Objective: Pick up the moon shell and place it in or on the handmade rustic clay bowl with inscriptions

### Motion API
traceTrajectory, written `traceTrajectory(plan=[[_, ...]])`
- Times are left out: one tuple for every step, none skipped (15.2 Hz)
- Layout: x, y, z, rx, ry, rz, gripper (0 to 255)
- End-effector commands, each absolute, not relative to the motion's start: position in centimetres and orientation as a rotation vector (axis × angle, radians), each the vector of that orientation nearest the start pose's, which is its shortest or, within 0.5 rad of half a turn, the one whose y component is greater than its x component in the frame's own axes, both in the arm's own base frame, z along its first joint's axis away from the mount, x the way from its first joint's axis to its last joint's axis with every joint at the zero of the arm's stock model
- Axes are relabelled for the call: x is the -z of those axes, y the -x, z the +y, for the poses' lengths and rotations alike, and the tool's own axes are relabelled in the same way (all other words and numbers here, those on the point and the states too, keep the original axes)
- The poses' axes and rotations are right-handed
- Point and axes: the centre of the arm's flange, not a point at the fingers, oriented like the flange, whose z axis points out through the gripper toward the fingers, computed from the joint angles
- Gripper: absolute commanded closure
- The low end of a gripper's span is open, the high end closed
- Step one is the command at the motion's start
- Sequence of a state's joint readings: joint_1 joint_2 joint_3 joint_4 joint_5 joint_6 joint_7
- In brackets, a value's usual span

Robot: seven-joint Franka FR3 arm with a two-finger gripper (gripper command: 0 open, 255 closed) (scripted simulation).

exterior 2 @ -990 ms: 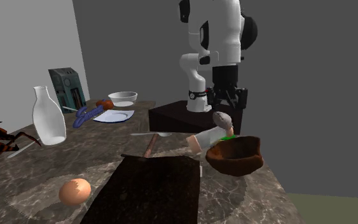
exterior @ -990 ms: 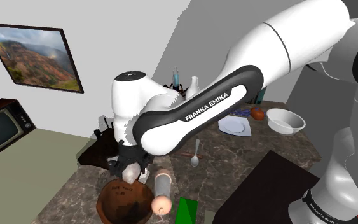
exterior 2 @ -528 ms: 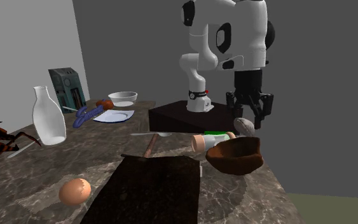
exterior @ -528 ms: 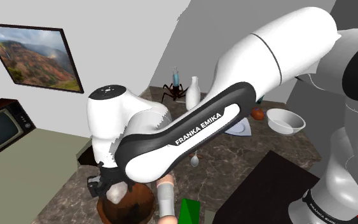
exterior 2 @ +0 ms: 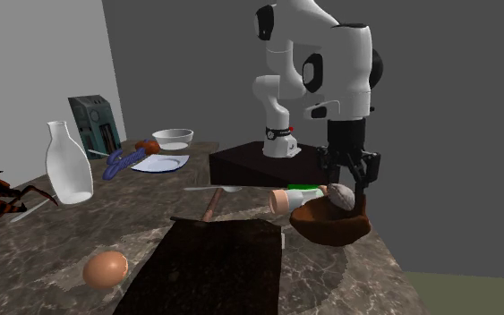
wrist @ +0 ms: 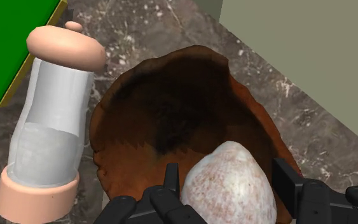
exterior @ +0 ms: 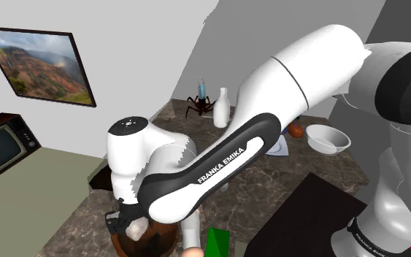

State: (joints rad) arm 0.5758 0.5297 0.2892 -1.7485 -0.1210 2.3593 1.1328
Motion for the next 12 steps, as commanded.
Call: traceTrajectory(plan=[[-27.97,-45.15,50.03,0.020,3.003,0.349,255],[-27.53,-45.15,50.03,0.020,3.003,0.349,255],[-27.53,-45.15,50.03,0.020,3.003,0.349,255],[-27.53,-45.15,50.03,0.020,3.003,0.349,255],[-27.53,-45.15,50.03,0.020,3.003,0.349,255],[-27.53,-45.15,50.03,0.020,3.003,0.349,255],[-27.53,-45.15,50.03,0.020,3.003,0.349,255],[-27.53,-45.15,50.03,0.020,3.003,0.349,255],[-27.53,-45.15,50.03,0.020,3.003,0.349,255],[-27.53,-45.15,50.03,0.020,3.003,0.349,0],[-27.53,-45.15,50.03,0.020,3.003,0.349,0],[-27.53,-45.15,50.03,0.020,3.003,0.349,0]])
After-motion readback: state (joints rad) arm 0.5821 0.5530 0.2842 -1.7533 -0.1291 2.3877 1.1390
